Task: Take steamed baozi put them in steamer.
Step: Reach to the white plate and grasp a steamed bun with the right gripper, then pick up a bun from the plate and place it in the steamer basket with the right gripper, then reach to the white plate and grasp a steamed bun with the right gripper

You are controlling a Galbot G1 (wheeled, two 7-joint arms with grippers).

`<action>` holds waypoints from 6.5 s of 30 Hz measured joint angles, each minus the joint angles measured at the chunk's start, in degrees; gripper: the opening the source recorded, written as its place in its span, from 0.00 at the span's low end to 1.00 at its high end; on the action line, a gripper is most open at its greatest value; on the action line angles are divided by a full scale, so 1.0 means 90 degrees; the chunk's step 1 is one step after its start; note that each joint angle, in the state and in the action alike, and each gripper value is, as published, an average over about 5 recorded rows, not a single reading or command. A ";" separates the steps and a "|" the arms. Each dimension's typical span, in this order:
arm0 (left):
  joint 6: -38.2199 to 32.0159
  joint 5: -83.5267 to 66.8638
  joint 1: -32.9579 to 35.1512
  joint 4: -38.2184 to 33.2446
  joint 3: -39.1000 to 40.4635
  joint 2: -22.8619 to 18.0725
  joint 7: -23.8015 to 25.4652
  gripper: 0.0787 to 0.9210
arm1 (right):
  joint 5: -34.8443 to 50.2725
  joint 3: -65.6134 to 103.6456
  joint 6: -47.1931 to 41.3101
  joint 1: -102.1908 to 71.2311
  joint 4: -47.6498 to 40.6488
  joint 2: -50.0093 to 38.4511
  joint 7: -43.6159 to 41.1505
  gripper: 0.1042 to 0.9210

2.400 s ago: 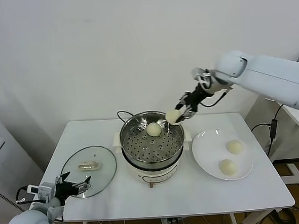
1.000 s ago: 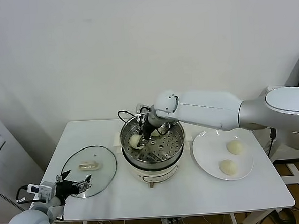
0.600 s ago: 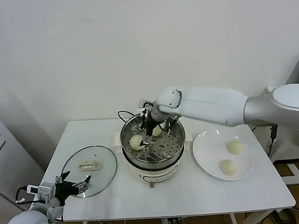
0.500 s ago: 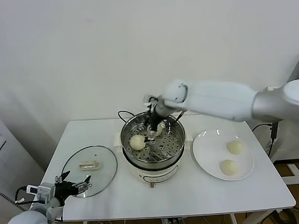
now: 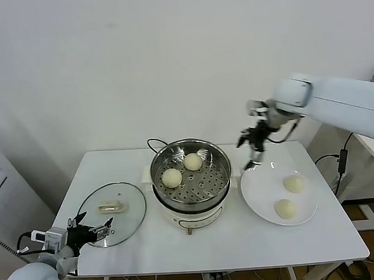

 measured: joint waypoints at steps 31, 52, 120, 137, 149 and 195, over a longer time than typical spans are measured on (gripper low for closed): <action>0.0066 0.0044 0.0132 -0.0006 -0.0011 -0.0084 0.0029 0.88 | -0.2983 0.2757 0.1658 -0.3740 -0.1657 -0.0317 -0.0452 0.88; 0.0048 0.0060 0.0100 0.0061 -0.0009 -0.0135 0.0039 0.88 | -0.3731 0.3694 0.1731 -0.4565 -0.2088 -0.0179 -0.0648 0.48; 0.0043 0.0052 -0.0045 0.0076 0.0090 0.0038 0.0029 0.88 | -0.5084 0.3611 0.6668 -0.2783 -0.0327 0.2838 -0.1182 0.45; 0.0009 0.0054 0.0003 0.0079 0.0055 0.0057 0.0028 0.88 | -0.5440 0.3843 0.6666 -0.2818 -0.0605 0.2767 -0.1110 0.88; 0.0020 0.0046 0.0010 0.0048 0.0016 0.0045 0.0028 0.88 | -0.4297 0.3445 0.6124 -0.1868 -0.1810 0.1947 -0.1277 0.88; 0.0033 0.0037 -0.0068 0.0018 0.0083 0.0063 0.0032 0.88 | -0.5332 0.5649 0.3416 -0.4681 -0.4802 0.0700 -0.0242 0.88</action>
